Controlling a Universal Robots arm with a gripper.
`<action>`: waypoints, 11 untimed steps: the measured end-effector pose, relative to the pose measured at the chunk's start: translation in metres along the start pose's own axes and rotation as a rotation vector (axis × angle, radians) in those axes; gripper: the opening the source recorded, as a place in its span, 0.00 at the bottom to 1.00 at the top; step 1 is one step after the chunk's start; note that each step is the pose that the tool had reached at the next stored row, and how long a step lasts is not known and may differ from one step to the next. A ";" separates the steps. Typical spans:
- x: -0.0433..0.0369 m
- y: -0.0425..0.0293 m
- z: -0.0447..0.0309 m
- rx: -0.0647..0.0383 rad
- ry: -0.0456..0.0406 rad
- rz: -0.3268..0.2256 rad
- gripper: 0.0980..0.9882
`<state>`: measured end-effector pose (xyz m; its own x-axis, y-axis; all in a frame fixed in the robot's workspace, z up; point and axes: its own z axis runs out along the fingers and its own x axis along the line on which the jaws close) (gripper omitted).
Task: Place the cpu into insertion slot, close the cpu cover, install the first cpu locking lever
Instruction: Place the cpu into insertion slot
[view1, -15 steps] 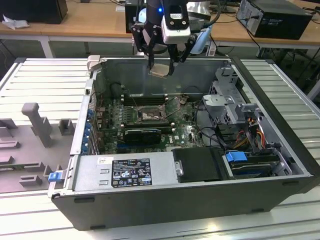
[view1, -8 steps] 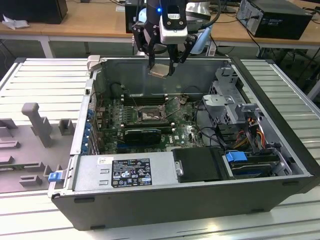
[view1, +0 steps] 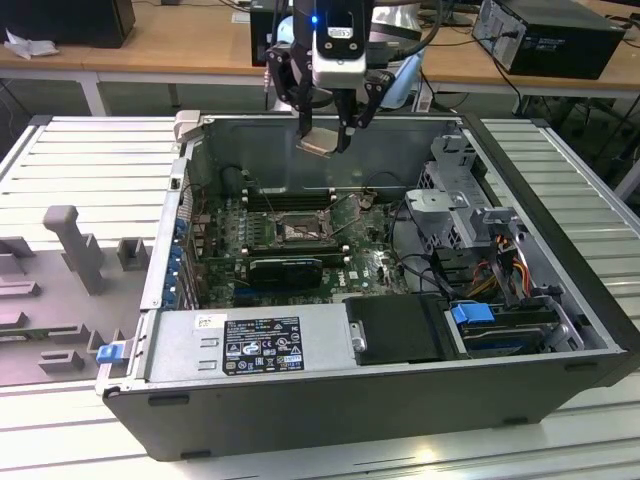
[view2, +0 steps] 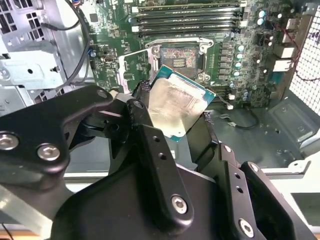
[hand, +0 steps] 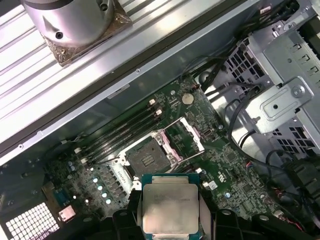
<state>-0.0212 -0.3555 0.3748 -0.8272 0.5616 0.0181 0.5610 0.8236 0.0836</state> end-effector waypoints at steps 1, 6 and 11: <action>0.0000 0.0000 0.0000 0.000 -0.0005 0.006 0.50; 0.0000 0.0000 0.0002 -0.001 -0.0054 0.065 0.50; 0.0000 -0.0001 0.0007 -0.003 -0.0137 0.163 0.50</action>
<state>-0.0212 -0.3555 0.3741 -0.7246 0.6889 0.0181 0.6877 0.7211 0.0836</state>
